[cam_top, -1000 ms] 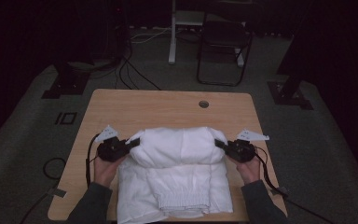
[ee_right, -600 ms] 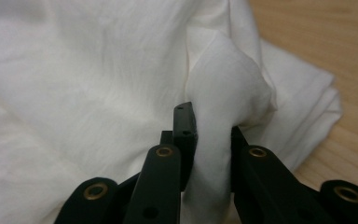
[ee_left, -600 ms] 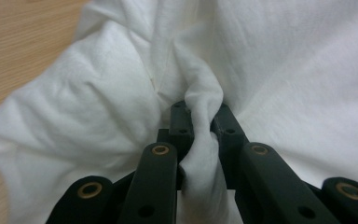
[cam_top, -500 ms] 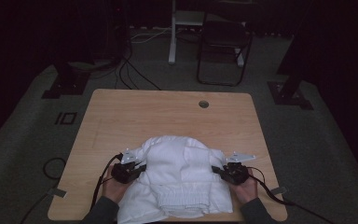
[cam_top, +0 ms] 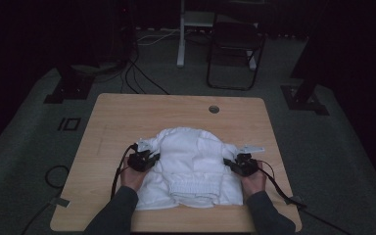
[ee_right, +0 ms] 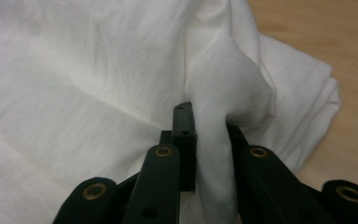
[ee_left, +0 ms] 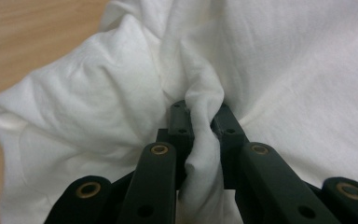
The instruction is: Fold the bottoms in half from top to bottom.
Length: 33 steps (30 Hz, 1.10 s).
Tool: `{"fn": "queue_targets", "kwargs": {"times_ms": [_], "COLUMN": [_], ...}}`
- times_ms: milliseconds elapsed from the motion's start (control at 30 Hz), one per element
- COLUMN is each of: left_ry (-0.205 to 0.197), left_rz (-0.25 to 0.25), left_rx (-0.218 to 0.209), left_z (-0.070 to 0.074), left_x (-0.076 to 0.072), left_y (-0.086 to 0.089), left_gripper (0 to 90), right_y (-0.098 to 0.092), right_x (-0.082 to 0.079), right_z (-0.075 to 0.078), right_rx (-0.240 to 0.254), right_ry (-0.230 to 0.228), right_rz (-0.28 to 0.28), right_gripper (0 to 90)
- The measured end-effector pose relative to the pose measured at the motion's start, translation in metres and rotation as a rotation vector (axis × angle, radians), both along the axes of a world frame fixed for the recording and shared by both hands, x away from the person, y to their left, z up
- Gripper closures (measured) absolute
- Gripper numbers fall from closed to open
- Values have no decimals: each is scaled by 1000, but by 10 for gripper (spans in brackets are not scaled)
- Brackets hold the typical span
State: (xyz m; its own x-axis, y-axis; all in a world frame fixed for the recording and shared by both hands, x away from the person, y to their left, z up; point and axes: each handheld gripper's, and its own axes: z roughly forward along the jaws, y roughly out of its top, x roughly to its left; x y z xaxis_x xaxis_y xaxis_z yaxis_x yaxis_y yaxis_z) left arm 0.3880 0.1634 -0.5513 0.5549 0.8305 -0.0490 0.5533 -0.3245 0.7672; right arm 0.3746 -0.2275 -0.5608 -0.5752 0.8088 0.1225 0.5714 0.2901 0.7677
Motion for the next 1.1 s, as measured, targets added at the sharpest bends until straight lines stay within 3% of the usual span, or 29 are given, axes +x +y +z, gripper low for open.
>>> {"fn": "queue_targets", "kwargs": {"times_ms": [33, 67, 100, 133, 167, 333, 367, 400, 433, 467, 500, 533, 567, 600, 633, 667, 700, 733, 767, 867, 900, 933, 967, 1000, 1033, 1067, 1100], "left_ry": [0, -4, -7, -7, 3, 51, 36, 36, -8, -8, -54, -54, -105, -105, -149, -149, -185, -185, -198, -190, -152, -152, -131, -124, -131, -131, -133], "left_rz": [0, 17, 43, 43, 73, 120, 136, 136, 129, 129, 116, 116, 95, 95, 69, 69, 42, 42, 8, -18, -45, -45, -62, -57, -28, -28, -1], "left_rx": [0, -3, -3, -3, -17, -69, -92, -92, -140, -140, -208, -208, -245, -245, -294, -294, -348, -348, -366, -363, -365, -365, -340, -324, -305, -305, -317], "left_z": [0, 0, 0, 0, 1, 8, 19, 19, 36, 36, 56, 56, 76, 76, 93, 93, 106, 106, 111, 108, 97, 97, 89, 85, 80, 80, 85], "left_x": [0, 9, 20, 20, 31, 48, 48, 48, 44, 44, 38, 38, 31, 31, 23, 23, 12, 12, -1, -13, -24, -24, -29, -31, -34, -34, -31], "left_y": [0, -2, -5, -5, -6, -3, 0, 0, 6, 6, 12, 12, 15, 15, 18, 18, 24, 24, 30, 34, 38, 38, 40, 41, 47, 47, 49], "left_gripper": [812, 812, 811, 811, 810, 823, 829, 832, 834, 835, 835, 836, 836, 836, 836, 836, 836, 836, 835, 827, 814, 778, 778, 703, 595, 564, 549], "right_y": [1, 1, 4, 4, 7, 7, 5, 5, -1, -1, -9, -9, -13, -13, -15, -15, -20, -20, -26, -28, -27, -27, -26, -25, -26, -26, -31], "right_x": [7, 7, 22, 22, 30, 45, 48, 48, 47, 47, 45, 45, 42, 42, 36, 36, 28, 28, 18, 7, -7, -7, -13, -20, -28, -28, -34], "right_z": [1, 1, 2, 2, 3, 8, 14, 14, 26, 26, 44, 44, 62, 62, 80, 80, 95, 95, 105, 106, 98, 98, 90, 80, 68, 68, 68], "right_rx": [-7, -7, -26, -26, -30, -17, -25, -25, -5, -5, 58, 58, 98, 98, 98, 98, 138, 138, 192, 203, 191, 191, 178, 149, 130, 130, 139], "right_ry": [-1, -1, -3, -3, 1, 35, -1, -1, -34, -34, -73, -73, -118, -118, -185, -185, -251, -251, -278, -281, -256, -256, -233, -204, -163, -163, -186], "right_rz": [-15, -15, -52, -52, -73, -78, -52, -52, -53, -53, -62, -62, -71, -71, -87, -87, -100, -100, -87, -58, -36, -36, -26, -11, 4, 4, -25], "right_gripper": [824, 824, 823, 823, 823, 825, 826, 826, 828, 828, 831, 831, 832, 832, 834, 834, 834, 834, 834, 833, 831, 831, 822, 781, 612, 612, 489]}}
